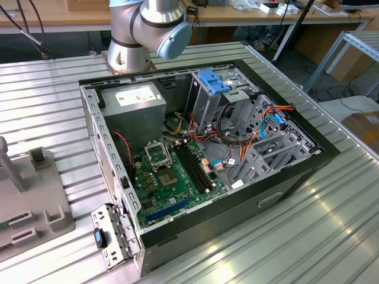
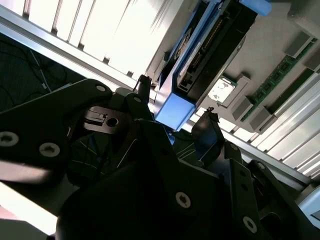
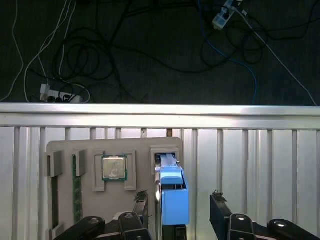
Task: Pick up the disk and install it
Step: 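Pick up the disk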
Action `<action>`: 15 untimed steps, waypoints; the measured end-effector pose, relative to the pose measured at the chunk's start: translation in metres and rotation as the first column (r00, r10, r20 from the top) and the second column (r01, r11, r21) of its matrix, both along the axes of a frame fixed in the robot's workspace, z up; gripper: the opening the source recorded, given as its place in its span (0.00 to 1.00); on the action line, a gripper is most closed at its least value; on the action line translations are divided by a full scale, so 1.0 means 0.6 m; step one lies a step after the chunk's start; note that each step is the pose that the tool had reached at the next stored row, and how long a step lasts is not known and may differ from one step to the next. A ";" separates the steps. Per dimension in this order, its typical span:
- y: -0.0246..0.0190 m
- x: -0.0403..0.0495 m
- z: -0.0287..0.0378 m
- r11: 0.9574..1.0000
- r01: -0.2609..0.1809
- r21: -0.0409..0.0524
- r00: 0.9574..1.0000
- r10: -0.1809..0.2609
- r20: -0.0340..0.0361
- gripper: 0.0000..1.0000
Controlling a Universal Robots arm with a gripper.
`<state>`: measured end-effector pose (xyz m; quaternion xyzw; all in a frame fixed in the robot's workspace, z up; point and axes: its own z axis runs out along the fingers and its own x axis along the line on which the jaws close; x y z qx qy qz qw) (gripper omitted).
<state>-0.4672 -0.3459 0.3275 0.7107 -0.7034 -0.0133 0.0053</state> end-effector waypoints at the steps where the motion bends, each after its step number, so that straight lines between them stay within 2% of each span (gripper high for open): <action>1: 0.0000 0.000 0.000 1.000 0.000 0.000 1.000 0.000 0.000 0.60; 15: 0.0000 0.000 -0.004 1.000 0.000 0.000 1.000 0.000 0.000 0.60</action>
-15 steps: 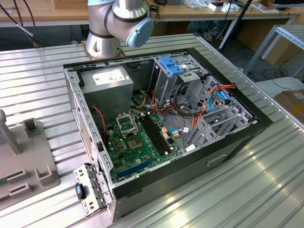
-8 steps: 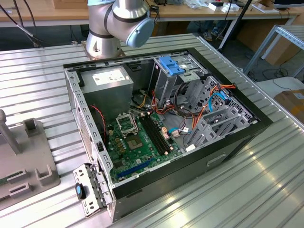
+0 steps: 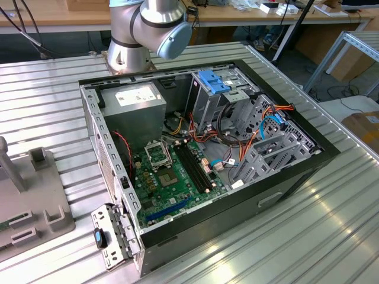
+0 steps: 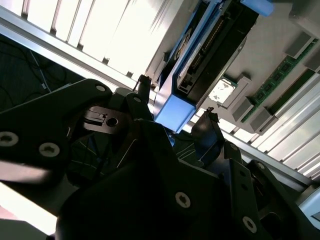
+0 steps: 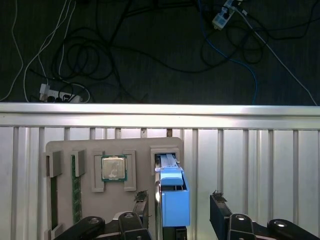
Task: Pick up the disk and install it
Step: 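Pick up the disk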
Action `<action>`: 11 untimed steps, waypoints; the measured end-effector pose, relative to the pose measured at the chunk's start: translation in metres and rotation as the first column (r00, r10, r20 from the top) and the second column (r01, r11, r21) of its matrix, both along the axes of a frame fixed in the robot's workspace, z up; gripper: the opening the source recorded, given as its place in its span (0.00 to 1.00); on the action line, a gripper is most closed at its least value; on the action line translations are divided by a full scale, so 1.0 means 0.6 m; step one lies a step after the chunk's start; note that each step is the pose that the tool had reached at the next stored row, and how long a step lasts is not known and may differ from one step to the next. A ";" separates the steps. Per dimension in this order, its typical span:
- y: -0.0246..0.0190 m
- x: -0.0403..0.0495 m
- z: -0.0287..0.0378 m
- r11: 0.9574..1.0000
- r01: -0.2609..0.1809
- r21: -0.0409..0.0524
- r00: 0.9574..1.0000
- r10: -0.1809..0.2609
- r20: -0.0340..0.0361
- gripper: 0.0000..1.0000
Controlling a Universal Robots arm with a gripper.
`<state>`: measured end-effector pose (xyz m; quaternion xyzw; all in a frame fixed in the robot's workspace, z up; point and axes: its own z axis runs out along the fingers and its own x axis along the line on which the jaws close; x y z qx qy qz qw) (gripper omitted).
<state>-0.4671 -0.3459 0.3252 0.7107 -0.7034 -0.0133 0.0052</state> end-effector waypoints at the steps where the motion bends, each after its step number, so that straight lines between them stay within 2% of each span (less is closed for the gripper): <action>1: 0.0000 0.000 0.000 1.000 0.000 0.000 1.000 0.000 0.000 0.60; 4: 0.0000 0.000 0.000 1.000 0.000 0.000 1.000 0.000 0.000 0.60; 7: 0.0000 0.000 -0.006 1.000 0.000 0.000 1.000 0.000 0.000 0.60; 11: 0.0000 -0.002 -0.007 1.000 0.000 0.008 1.000 0.000 0.002 0.60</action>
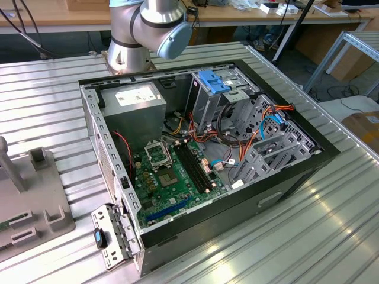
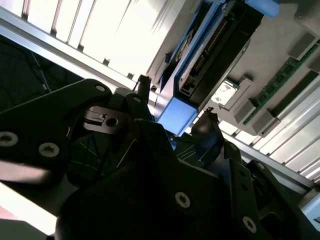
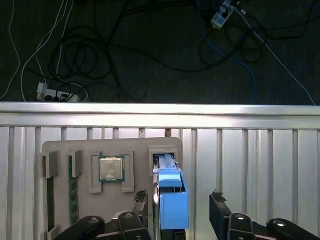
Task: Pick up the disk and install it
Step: 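Pick up the disk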
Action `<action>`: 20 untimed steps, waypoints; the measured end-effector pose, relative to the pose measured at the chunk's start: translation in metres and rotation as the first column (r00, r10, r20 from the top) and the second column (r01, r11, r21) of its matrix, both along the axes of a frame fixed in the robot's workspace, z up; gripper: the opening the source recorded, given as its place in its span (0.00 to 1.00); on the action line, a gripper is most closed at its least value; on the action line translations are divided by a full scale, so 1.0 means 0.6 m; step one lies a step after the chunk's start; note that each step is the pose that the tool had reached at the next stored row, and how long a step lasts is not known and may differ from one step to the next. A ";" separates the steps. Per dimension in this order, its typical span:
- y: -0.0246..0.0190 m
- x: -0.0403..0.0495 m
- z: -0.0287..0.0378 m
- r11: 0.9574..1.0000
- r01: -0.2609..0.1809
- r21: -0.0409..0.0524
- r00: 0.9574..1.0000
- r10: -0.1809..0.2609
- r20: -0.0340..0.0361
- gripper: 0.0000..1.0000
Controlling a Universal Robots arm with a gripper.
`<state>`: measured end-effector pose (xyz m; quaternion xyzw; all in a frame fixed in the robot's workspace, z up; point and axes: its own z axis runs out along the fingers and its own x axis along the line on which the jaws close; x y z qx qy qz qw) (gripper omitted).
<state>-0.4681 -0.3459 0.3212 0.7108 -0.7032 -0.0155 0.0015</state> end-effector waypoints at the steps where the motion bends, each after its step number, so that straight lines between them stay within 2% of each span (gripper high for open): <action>1: -0.0003 -0.001 -0.001 1.000 -0.001 0.002 1.000 0.001 0.002 0.60; 4: -0.0017 -0.004 -0.002 1.000 -0.003 0.007 1.000 0.003 0.009 0.60; 6: -0.0036 -0.008 -0.005 1.000 -0.007 0.010 1.000 0.006 0.024 0.60; 8: -0.0046 -0.009 -0.008 1.000 -0.009 0.011 0.999 0.009 0.031 0.60; 14: -0.0111 -0.014 -0.012 1.000 -0.012 0.012 0.999 0.011 0.037 0.60; 16: -0.0112 -0.014 -0.019 1.000 -0.013 0.011 0.999 0.012 0.038 0.60; 20: -0.0113 -0.014 -0.020 1.000 -0.013 0.011 0.999 0.012 0.038 0.60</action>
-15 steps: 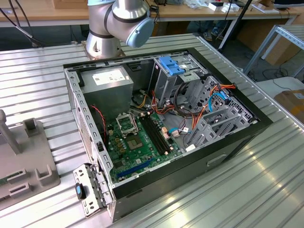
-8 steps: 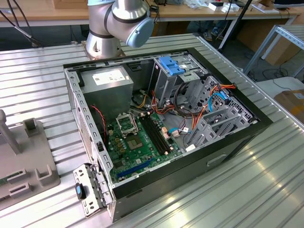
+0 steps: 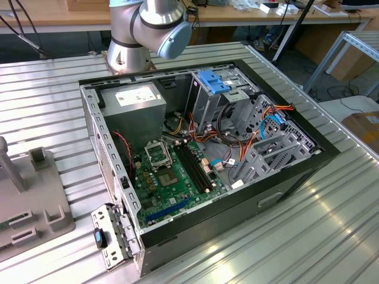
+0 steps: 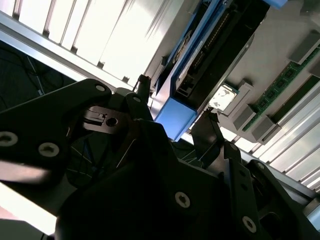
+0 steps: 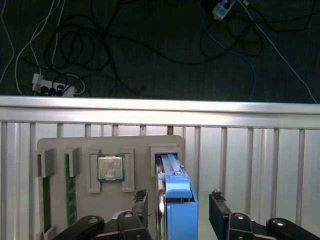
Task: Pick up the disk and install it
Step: 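Pick up the disk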
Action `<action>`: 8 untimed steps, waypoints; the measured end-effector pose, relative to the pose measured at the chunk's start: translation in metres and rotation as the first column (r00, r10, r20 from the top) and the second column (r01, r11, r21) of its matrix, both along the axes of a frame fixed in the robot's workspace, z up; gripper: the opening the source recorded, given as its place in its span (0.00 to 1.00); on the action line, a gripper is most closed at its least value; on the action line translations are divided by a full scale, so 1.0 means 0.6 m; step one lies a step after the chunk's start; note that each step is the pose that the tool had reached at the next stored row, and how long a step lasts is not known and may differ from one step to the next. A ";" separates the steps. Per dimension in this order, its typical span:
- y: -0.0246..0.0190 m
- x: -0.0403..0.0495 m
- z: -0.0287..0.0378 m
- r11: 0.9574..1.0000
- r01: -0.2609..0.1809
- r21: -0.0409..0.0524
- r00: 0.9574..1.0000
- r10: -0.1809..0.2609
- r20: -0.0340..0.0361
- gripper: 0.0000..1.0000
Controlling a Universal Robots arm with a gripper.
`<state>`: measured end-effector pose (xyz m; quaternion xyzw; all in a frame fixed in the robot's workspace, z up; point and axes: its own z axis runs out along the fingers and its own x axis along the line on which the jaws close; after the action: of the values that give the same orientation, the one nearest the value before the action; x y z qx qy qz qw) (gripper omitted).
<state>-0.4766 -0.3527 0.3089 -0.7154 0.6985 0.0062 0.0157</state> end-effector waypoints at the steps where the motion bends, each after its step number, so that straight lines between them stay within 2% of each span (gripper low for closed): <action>1: 0.0000 0.000 0.000 1.000 0.000 0.000 1.000 0.000 0.000 0.60; 8: 0.0000 0.001 0.000 1.000 0.000 0.000 1.000 0.000 0.000 0.60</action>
<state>-0.4761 -0.3527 0.3087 -0.7154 0.6985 0.0062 0.0157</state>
